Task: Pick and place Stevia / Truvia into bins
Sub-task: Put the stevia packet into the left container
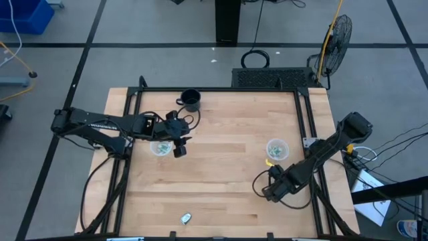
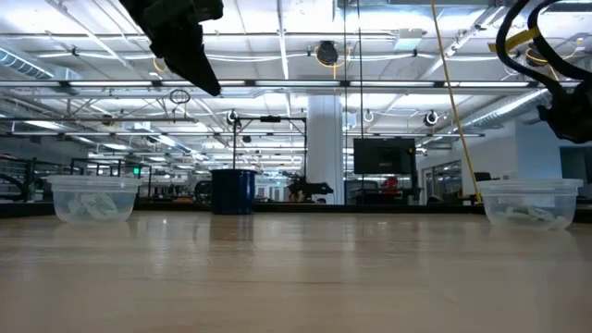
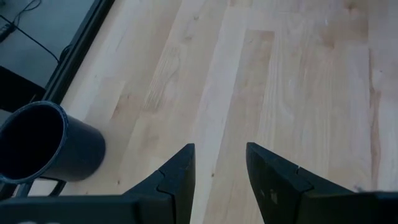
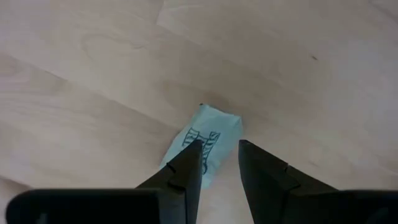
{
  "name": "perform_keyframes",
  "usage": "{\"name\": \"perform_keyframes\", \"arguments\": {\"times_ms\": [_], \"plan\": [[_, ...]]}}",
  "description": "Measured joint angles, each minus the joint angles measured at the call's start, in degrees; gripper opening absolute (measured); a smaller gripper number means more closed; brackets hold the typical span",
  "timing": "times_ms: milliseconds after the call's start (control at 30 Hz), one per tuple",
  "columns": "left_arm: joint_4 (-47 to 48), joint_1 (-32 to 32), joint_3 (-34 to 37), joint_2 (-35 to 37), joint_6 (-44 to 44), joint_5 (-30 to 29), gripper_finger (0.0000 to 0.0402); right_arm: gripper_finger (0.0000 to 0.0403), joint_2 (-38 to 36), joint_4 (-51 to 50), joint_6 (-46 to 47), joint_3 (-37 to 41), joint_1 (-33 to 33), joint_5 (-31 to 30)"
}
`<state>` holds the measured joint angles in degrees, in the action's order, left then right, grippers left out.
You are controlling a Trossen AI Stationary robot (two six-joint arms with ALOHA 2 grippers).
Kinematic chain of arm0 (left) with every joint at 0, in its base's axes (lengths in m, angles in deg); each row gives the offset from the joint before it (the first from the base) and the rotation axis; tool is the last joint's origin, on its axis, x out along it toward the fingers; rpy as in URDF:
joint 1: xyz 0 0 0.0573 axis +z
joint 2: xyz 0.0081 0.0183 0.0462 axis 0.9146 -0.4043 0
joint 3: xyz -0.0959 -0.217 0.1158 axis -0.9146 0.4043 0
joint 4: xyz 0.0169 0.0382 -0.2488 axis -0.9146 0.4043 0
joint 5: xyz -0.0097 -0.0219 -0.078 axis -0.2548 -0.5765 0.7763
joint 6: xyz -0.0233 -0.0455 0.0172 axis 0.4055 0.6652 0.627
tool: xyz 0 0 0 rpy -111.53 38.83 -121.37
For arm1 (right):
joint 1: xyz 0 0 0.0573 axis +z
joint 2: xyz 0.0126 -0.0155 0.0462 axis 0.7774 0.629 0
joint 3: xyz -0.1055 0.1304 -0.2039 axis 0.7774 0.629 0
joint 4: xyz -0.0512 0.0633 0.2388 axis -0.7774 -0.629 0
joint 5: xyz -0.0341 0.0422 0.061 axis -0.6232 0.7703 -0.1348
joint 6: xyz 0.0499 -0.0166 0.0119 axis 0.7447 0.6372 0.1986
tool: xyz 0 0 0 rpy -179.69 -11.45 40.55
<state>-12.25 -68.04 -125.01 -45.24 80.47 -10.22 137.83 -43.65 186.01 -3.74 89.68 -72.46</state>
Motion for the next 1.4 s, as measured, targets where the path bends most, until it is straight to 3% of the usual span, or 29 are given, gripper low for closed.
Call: {"name": "perform_keyframes", "arguments": {"times_ms": [233, 400, 533, 600, 700, 1000, 1167, 1267, 1400], "plan": [[0.05, -0.01, 0.0, 0.02, 0.57, 0.02, 0.015, 0.0091, 0.13, 8.33, 0.11, 5.37, -0.02, 0.08], [0.04, 0.0, 0.0, 0.02, 0.55, 0.02, 0.015, 0.0059, 0.05, 7.58, -3.03, 6.68, -0.02, -0.06], [0.04, -0.01, 0.0, 0.02, 0.43, 0.0, 0.015, 0.001, -1.57, 8.74, -7.23, 6.79, 0.05, -2.73], [0.02, -0.01, 0.0, 0.02, 0.44, 0.0, 0.015, 0.0008, -2.89, 9.74, -8.82, 6.96, -0.37, -3.91], [0.02, -0.01, 0.0, 0.02, 0.55, 0.0, 0.015, 0.0009, -5.33, 14.46, -10.81, 7.2, -1.28, -11.95], [2.21, -0.02, 0.0, 0.14, -0.57, -0.5, 0.015, 0.0002, -10.78, 35.32, -41.69, 6.95, -9.16, -33.97], [9.75, 0.0, -0.07, 1.26, -2.05, -5.12, 0.015, 0.0001, -8.22, 44.01, -60.09, 6.96, -18.01, -32.88], [14.68, 0.0, -0.01, 1.8, 0.91, -4.81, 0.015, 0.0001, -6.66, 48.57, -69.06, 6.96, -23.18, -30.21], [14.56, -0.05, 0.0, 1.6, 7.18, -2.53, 0.0149, 0.0001, -4.45, 56.93, -78.27, 6.96, -28.46, -27.38]]}}
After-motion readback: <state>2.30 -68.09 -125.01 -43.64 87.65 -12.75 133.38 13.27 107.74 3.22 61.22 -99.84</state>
